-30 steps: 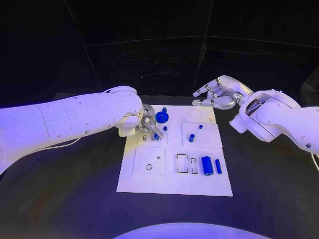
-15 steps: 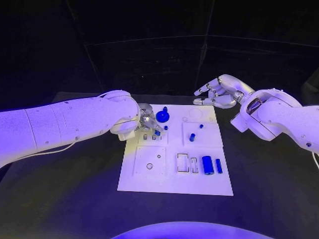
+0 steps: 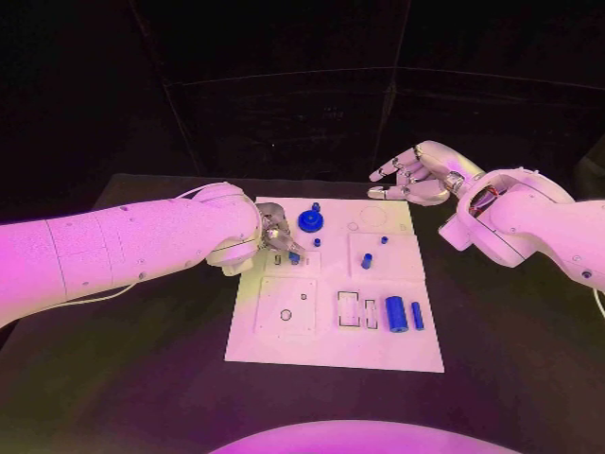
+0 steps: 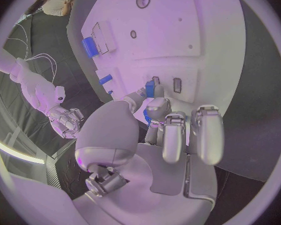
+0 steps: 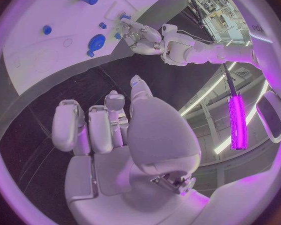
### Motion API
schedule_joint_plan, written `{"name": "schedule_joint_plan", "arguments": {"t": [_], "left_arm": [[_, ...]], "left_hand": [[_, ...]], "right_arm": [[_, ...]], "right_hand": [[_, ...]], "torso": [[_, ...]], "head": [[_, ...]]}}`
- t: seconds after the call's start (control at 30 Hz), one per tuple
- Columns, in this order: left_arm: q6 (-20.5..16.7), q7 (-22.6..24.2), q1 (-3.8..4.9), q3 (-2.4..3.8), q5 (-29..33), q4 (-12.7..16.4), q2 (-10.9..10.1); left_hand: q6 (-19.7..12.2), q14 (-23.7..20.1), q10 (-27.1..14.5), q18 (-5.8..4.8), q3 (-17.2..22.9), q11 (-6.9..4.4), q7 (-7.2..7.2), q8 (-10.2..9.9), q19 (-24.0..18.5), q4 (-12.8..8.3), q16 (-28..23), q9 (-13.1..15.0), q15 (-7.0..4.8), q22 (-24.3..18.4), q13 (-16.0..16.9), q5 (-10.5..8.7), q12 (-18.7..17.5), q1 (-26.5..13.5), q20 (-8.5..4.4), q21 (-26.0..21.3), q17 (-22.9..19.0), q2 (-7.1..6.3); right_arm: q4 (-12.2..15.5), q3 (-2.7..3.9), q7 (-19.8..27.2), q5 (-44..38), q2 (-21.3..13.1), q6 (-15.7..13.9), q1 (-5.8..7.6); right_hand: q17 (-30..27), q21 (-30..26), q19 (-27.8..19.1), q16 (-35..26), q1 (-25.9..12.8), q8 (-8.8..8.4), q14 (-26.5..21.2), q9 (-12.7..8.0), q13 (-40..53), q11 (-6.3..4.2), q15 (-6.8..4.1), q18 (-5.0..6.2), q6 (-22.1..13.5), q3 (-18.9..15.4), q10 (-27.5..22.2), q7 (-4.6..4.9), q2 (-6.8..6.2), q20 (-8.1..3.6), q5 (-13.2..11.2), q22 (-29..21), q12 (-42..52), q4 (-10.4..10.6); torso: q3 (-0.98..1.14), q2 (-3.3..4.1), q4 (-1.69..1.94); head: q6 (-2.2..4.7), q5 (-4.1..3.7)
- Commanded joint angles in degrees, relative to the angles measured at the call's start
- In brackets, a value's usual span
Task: Assemble the parts on the task board
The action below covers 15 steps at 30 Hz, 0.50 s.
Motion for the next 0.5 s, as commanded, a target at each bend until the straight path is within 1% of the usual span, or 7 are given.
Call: {"name": "schedule_joint_plan", "arguments": {"t": [0.03,0.07,0.2,0.5], "left_arm": [[-0.01,-0.5,-0.03,0.03,-2.0,0.25,-0.11],[0.26,-0.64,-0.07,0.03,-2.27,0.32,-0.17],[0.99,-1.0,-0.12,0.03,-2.72,0.29,-0.24],[2.96,-1.72,-0.18,0.03,-2.99,0.06,-0.22]], "left_hand": [[-0.35,6.15,0.44,-0.49,9.45,0.12,-0.06,0.36,1.31,-9.26,0.18,0.11,-0.08,3.16,-0.02,0.0,0.13,-0.18,-0.08,-0.25,15.09,0.04],[-0.35,6.15,0.44,-0.49,9.45,0.12,-0.06,0.36,1.31,-9.26,0.18,0.11,-0.08,3.16,-0.02,0.0,0.13,-0.18,-0.08,-0.25,15.09,0.04],[-0.35,6.15,0.44,-0.49,9.45,0.12,-0.06,0.36,1.31,-9.26,0.18,0.11,-0.08,3.16,-0.02,0.0,0.13,-0.18,-0.08,-0.25,15.09,0.04],[-0.36,6.15,0.43,-0.49,9.65,0.11,-0.06,0.43,1.31,-9.3,0.18,0.17,-0.08,3.16,-0.08,0.0,0.08,-0.26,-0.08,-0.25,15.09,-0.08]], "right_arm": [[0.04,0.02,0.48,0.17,0.02,0.36,0.11],[0.03,0.02,0.49,0.17,0.01,0.38,0.11],[0.03,0.02,0.5,0.17,0.02,0.42,0.11],[-0.02,0.02,0.59,0.17,0.1,0.61,0.11]], "right_hand": [[-0.07,-0.25,-0.25,-0.29,0.3,0.23,1.87,0.06,-0.07,0.09,-0.37,0.68,0.23,-0.34,-0.24,-0.18,0.35,-0.09,0.34,-0.06,-0.12,0.05],[-0.07,-0.25,-0.25,-0.29,0.3,0.23,1.87,0.06,-0.07,0.09,-0.37,0.68,0.23,-0.34,-0.24,-0.18,0.35,-0.09,0.34,-0.06,-0.12,0.05],[-0.07,-0.25,-0.25,-0.29,0.3,0.23,1.87,0.06,-0.07,0.09,-0.37,0.68,0.23,-0.34,-0.24,-0.18,0.35,-0.09,0.34,-0.06,-0.12,0.05],[-0.07,-0.25,-0.25,-0.29,0.3,0.23,1.87,0.06,-0.07,0.09,-0.37,0.68,0.23,-0.34,-0.24,-0.18,0.35,-0.09,0.34,-0.06,-0.12,0.05]], "torso": [[-0.03,0.08,-0.08],[0.0,0.07,-0.08],[0.01,0.08,0.01],[-0.01,0.08,-0.08]], "head": [[-0.03,-0.09],[-0.13,-0.04],[-0.11,-0.01],[-0.23,0.06]]}}
